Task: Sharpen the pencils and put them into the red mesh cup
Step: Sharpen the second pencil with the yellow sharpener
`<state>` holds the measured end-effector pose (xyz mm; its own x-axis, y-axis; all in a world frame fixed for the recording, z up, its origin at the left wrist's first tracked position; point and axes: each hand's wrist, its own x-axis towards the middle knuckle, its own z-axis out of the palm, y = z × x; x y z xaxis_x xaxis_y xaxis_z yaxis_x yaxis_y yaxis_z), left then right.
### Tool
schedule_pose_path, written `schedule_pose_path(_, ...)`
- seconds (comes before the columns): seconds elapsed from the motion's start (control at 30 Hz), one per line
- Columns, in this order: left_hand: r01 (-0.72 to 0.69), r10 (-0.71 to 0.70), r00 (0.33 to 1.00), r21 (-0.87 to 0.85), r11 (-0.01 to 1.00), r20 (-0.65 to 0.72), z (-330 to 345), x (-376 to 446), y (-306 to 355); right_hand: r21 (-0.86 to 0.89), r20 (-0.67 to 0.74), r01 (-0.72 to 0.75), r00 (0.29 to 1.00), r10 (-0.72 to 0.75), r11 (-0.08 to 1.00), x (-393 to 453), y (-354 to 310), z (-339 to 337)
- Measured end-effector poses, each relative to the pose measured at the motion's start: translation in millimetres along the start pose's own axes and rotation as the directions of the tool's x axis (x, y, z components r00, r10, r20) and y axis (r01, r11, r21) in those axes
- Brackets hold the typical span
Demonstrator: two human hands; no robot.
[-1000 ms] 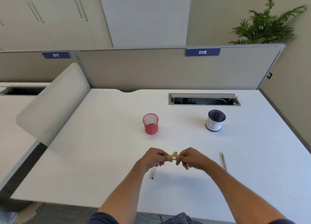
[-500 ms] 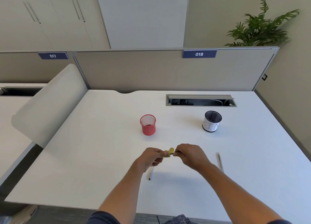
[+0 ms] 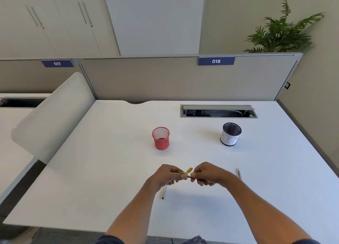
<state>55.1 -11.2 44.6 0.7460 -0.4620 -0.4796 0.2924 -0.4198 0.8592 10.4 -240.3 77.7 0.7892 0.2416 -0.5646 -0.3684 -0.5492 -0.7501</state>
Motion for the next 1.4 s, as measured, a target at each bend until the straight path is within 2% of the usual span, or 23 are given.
schedule_pose_path(0.1, 0.023, -0.023, 1.000, -0.020, 1.000, -0.016, -2, 2, 1, -0.076, -0.035, 0.053, 0.998, -0.055, 0.996, -1, -2, 1)
schedule_pose_path(0.23, 0.062, -0.068, 0.996, -0.099, 0.993, -0.055, -2, 2, 1, -0.314, -0.176, 0.115, 0.968, -0.177, 0.942, 2, -1, 8)
schedule_pose_path(0.33, 0.084, -0.092, 0.994, -0.126, 0.988, -0.057, -2, 2, 4, -0.581, -0.327, 0.083, 0.887, -0.326, 0.809, 5, 2, 13)
schedule_pose_path(0.4, 0.097, -0.105, 0.993, -0.131, 0.987, -0.054, -2, 2, 5, -0.641, -0.353, 0.107, 0.838, -0.416, 0.760, 8, 7, 16)
schedule_pose_path(0.6, 0.087, -0.090, 0.996, -0.125, 0.988, -0.022, -4, -1, 8, -0.646, -0.351, 0.186, 0.788, -0.505, 0.740, 10, 18, 23)
schedule_pose_path(0.73, 0.064, -0.065, 0.998, -0.105, 0.992, -0.007, -4, 1, 7, -0.588, -0.370, 0.158, 0.820, -0.437, 0.793, 9, 19, 26)
schedule_pose_path(0.9, 0.013, -0.012, 1.000, -0.049, 0.999, 0.014, -5, 5, 3, -0.250, -0.350, 0.104, 0.917, -0.189, 0.963, 7, 15, 25)
schedule_pose_path(1.03, 0.002, -0.003, 1.000, 0.019, 1.000, 0.031, -8, 5, 4, -0.002, -0.191, 0.077, 0.979, -0.076, 0.997, 4, 12, 21)
schedule_pose_path(1.1, 0.002, -0.003, 0.999, 0.013, 1.000, 0.037, -8, 5, 3, 0.056, -0.127, 0.062, 0.990, -0.054, 0.997, 3, 12, 19)
schedule_pose_path(1.27, 0.021, -0.021, 1.000, 0.000, 1.000, 0.012, -5, 6, 5, -0.093, -0.153, 0.092, 0.983, -0.106, 0.991, 3, 10, 19)
schedule_pose_path(1.33, 0.039, -0.039, 0.999, -0.038, 0.998, 0.005, -5, 6, 4, -0.226, -0.190, 0.127, 0.967, -0.172, 0.966, 3, 10, 19)
schedule_pose_path(1.4, 0.060, -0.061, 0.998, -0.067, 0.996, -0.013, -5, 5, 3, -0.415, -0.251, 0.158, 0.927, -0.280, 0.896, 3, 12, 21)
